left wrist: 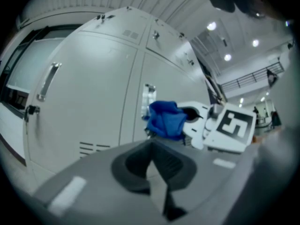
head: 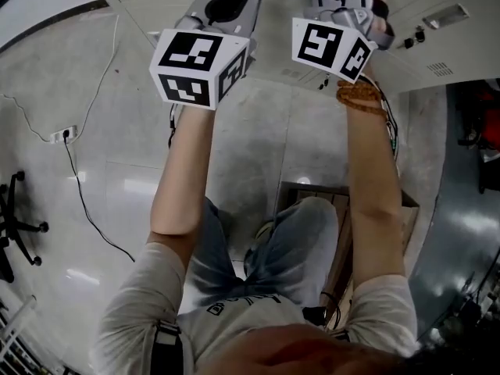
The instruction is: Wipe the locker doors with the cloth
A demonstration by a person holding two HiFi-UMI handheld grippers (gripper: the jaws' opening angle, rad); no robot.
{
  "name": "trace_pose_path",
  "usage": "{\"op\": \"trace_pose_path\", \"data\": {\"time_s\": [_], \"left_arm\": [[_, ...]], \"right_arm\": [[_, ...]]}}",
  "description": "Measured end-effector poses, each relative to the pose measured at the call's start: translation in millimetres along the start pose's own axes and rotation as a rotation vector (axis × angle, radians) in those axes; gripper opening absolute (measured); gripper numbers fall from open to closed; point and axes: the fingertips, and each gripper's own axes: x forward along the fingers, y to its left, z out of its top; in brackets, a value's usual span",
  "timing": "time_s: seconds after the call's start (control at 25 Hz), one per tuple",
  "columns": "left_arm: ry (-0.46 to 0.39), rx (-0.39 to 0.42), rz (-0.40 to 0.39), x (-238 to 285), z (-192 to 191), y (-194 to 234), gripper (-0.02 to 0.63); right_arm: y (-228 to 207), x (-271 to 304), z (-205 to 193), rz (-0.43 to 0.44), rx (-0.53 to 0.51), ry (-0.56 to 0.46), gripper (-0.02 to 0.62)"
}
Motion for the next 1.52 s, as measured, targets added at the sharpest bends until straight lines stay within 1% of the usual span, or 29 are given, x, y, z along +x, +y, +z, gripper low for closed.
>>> {"op": "trace_pose_path", "data": {"time_s": [0.2,0.28,0.32,0.44,0.52,0.6,0.68,0.76,0.84,0.92,1.0,1.08,1.32,1.52], "left_arm": [[0.005,0.014,0.004,0,-7,0,0.002],[0.010,0.017,0.004,-2,-10,-1,0.002],[0.013,0.016,0.004,-2,-12,-1,0.002],[0.015,0.014,0.006,-2,-14,0,0.002],[0.013,0.013,0.005,-2,-13,0,0.002],[0.010,0.009,0.002,-1,-12,-3,0.002],[0.008,0.005,-0.004,1,-10,-7,0.002],[0.008,0.009,-0.012,3,-6,-12,0.002],[0.016,0.018,-0.024,6,-3,-21,0.002],[0.028,0.021,-0.033,9,1,-29,0.002],[0.026,0.020,-0.036,12,14,-35,0.002],[0.003,0.026,-0.036,14,37,-37,0.002],[-0.092,0.072,-0.026,15,123,-36,0.002],[-0.143,0.099,-0.021,9,170,-40,0.002]], "right_arm": [[44,-12,-19,0.042,0.065,0.032,0.028],[66,-16,-22,0.074,0.066,0.039,0.028],[80,-17,-23,0.100,0.048,0.042,0.028],[123,-21,-27,0.185,-0.048,0.044,0.028],[142,-25,-34,0.216,-0.103,0.049,0.029],[147,-30,-43,0.229,-0.135,0.067,0.028],[141,-34,-52,0.237,-0.156,0.094,0.029],[125,-35,-58,0.233,-0.173,0.115,0.029],[100,-35,-59,0.214,-0.186,0.125,0.029],[70,-33,-56,0.188,-0.193,0.125,0.029],[41,-29,-47,0.165,-0.202,0.119,0.029],[9,-22,-36,0.133,-0.215,0.105,0.029],[-101,8,13,-0.005,-0.244,0.051,0.029],[-161,23,42,-0.070,-0.261,0.026,0.029]]}}
